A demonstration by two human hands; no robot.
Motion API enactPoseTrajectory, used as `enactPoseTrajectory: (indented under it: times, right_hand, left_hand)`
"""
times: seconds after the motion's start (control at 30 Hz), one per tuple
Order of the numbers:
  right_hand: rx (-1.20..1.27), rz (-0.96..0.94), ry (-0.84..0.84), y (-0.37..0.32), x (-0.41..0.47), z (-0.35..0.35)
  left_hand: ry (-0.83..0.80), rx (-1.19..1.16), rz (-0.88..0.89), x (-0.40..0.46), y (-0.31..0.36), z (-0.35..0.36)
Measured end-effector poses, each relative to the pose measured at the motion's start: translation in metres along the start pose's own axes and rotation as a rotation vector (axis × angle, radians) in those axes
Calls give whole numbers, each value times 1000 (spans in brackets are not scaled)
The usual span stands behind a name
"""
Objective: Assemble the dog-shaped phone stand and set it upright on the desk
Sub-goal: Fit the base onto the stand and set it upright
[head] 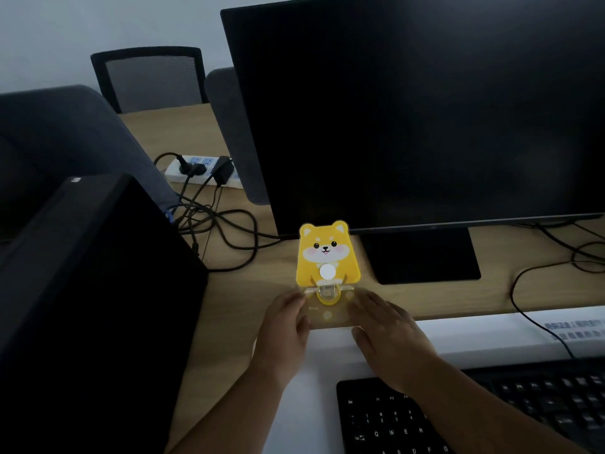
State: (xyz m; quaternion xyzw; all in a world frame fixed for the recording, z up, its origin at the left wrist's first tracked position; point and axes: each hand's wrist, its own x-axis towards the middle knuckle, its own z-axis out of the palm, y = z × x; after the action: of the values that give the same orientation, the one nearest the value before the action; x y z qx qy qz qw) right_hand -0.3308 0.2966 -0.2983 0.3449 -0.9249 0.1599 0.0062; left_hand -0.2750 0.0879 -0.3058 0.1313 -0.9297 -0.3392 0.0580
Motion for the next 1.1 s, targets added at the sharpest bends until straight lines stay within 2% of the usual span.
enactPoseTrajectory:
  times: [0.27,0.5,1.1]
  right_hand:
    - [-8,-5,-5,0,-1,-4]
    - [-9,-23,-5,-2,-6,-1]
    - [-36,8,-37,-7,-6,1]
  left_hand:
    - [-22,112,45,-4,-1,0]
    - [86,238,227,-18,8,1]
    - [-11,371,190,-19,4,1]
